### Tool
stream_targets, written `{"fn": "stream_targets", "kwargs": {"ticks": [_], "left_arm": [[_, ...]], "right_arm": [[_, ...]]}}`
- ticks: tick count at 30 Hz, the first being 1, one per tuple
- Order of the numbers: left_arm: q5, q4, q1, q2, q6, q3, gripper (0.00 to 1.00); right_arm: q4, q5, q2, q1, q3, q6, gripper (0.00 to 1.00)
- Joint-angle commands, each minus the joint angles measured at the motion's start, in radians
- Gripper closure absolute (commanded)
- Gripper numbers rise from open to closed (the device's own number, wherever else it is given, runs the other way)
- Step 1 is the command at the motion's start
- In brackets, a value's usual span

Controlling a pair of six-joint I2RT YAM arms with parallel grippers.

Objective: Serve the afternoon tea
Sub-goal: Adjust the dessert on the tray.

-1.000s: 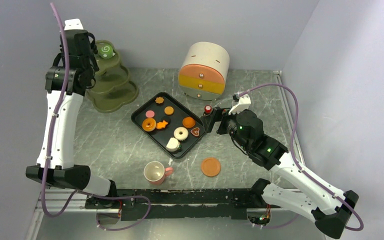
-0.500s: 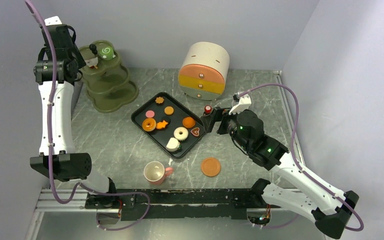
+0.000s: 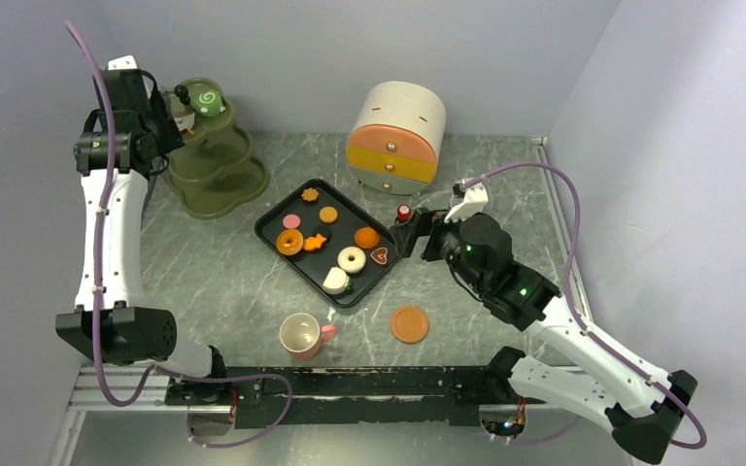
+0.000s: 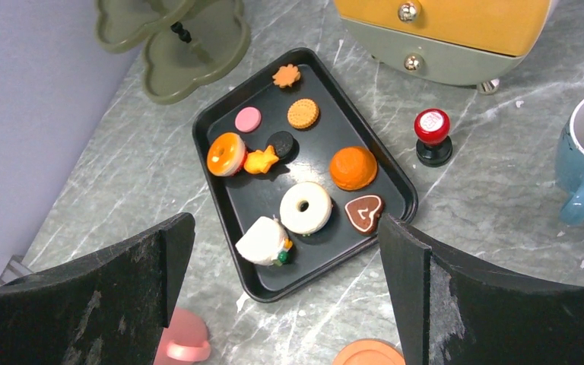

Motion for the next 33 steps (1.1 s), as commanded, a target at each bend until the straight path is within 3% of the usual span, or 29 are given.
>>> {"fn": "stream_targets", "kwargs": {"ticks": [1,16,33], "left_arm": [[0.066,0.004,0.010,-0.045,0.009,-0.050,0.46],[0.102,-0.078,0.010,0.023,0.039,0.041,0.46],[0.170,-0.053,0.010,0.033,0.075,0.001,0.44]], "right_arm": [[0.029,-0.004,-0.019,-0.005,-0.009,-0.005,0.05],[0.024,-0.002,-0.037,-0.004,-0.014,-0.001,0.05],[0.031,-0.009,-0.029,-0.004,-0.019,0.005,0.05]]}}
